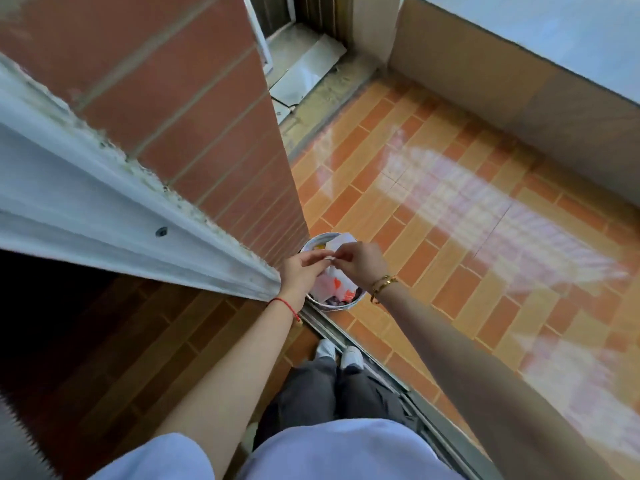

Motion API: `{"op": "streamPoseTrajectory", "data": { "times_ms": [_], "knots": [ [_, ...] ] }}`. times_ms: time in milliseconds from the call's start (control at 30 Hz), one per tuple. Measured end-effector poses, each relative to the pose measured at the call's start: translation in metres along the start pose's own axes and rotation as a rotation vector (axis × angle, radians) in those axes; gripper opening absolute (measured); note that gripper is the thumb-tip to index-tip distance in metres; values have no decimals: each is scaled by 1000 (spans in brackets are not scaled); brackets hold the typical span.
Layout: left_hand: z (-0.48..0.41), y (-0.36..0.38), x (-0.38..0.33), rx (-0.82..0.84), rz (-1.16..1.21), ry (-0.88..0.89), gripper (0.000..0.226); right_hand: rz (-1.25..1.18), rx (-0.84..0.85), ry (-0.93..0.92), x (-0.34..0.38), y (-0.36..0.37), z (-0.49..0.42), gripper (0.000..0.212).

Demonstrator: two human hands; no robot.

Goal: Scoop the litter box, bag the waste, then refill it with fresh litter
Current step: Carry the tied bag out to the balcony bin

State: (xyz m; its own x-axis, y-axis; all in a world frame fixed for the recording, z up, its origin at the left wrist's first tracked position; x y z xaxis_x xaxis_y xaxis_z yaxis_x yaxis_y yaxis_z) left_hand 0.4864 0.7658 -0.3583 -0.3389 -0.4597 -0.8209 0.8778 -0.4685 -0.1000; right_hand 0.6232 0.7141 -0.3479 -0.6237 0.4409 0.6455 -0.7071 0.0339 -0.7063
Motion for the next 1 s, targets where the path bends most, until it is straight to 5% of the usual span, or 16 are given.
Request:
{"op": "streamPoseTrajectory", "data": {
  "times_ms": [467,1000],
  "knots": [
    [-136,16,116,-41,-40,-172,21,39,163,163,-103,104,-99,19],
    [-121,11,142,-37,-59,-196,31,4,158,314,-152,124,-89,25]
  ]
}}
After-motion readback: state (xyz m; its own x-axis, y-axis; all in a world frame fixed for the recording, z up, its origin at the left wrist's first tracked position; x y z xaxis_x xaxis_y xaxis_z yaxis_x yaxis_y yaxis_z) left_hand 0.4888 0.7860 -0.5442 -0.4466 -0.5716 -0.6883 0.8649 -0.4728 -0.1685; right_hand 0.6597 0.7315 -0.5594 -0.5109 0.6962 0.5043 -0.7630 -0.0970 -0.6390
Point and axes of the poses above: each hand's wrist, its own z-axis away from the middle knuckle, its own y-axis out of the palm, x = y × z, the point moved 2 cm from there along -z, towards the middle knuckle, and after that the axes turned 1 degree about y, right-handed, at the moved point
